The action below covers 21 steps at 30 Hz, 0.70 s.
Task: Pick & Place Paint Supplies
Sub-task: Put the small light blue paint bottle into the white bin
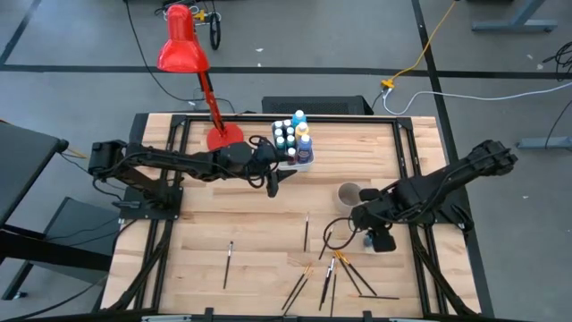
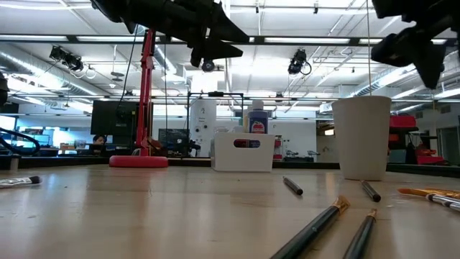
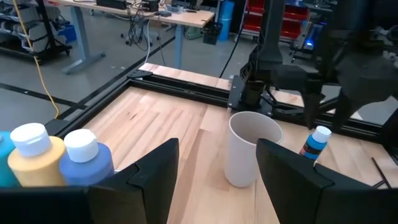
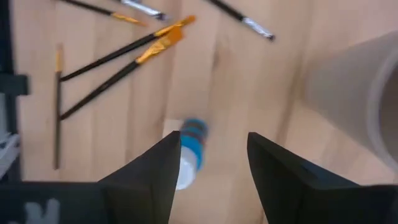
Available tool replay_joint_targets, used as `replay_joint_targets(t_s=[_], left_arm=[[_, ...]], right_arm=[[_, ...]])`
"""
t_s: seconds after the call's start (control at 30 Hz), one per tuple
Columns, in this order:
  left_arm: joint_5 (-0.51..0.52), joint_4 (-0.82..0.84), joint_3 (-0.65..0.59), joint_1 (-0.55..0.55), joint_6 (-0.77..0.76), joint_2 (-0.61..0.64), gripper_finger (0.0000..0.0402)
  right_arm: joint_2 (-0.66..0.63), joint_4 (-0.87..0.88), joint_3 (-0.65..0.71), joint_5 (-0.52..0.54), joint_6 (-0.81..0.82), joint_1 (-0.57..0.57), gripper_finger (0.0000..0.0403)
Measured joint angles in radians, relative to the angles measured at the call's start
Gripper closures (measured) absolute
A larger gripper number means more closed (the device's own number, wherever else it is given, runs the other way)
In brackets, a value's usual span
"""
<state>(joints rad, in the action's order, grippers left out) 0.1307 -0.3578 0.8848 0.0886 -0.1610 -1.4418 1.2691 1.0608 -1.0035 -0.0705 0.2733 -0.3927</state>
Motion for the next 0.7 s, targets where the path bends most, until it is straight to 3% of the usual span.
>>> replay_joint_targets(t_s=[0.27, 0.7], left_arm=[[0.0, 0.001, 0.0, 0.0, 0.0, 0.0, 0.0177], [0.0, 0.001, 0.0, 0.0, 0.0, 0.0, 0.0177]], right_arm=[[0.009, -0.081, 0.046, -0.027, -0.044, -0.066, 0.0229], [0.01, -0.095, 0.138, -0.044, 0.033, -0.1, 0.0232]])
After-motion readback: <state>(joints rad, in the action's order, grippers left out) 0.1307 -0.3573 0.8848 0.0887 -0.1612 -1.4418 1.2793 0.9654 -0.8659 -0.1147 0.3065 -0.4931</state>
